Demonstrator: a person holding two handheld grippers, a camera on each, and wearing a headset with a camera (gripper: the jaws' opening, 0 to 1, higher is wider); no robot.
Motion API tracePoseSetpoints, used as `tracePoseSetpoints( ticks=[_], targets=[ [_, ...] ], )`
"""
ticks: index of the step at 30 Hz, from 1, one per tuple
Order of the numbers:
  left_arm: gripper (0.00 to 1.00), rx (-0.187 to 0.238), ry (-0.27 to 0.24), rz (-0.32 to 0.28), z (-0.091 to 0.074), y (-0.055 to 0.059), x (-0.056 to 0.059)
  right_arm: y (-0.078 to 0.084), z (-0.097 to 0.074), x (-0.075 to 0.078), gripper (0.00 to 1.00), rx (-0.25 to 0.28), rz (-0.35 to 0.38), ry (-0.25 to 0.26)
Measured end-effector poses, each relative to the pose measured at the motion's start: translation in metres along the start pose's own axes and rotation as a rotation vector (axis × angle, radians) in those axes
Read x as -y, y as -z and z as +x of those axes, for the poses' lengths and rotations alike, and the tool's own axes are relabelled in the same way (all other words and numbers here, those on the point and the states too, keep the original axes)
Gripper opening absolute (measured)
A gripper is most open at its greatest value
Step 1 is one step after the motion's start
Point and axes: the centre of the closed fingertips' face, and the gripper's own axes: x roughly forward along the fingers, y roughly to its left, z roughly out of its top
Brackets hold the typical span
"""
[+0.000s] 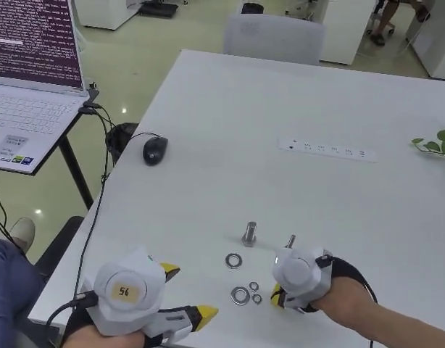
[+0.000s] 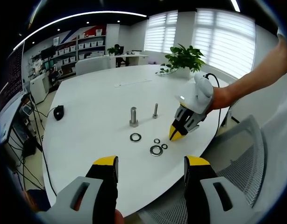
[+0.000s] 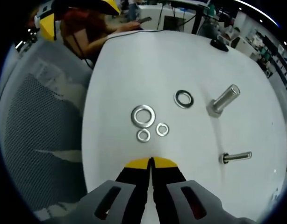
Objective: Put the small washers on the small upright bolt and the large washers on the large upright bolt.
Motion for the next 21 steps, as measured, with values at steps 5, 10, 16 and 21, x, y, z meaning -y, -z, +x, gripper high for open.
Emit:
tracePoseSetpoints(
  ticks=[5,10,16,21],
  targets=[
    [0.56,-0.001,-0.010,-0.006,-0.003,0.003,-0.005,-0.006,0.002,-0.003,0.10,0.030,0.053,-0.020],
    [0.56,-0.005,-0.015,-0.013,-0.005,0.006,-0.006,-0.018,0.007,-0.011,0.16,0.058,0.015,-0.041],
    [0.56,-0.004,-0.017,-0.015,-0.005,0.006,-0.004,-0.030,0.011,-0.016,0.17,0.061,-0.023,-0.067],
    [0.56,0.001,-0.017,-0.021,-0.004,0.006,-0.004,-0.032,0.013,-0.016,0.17,0.033,-0.061,-0.075]
  ],
)
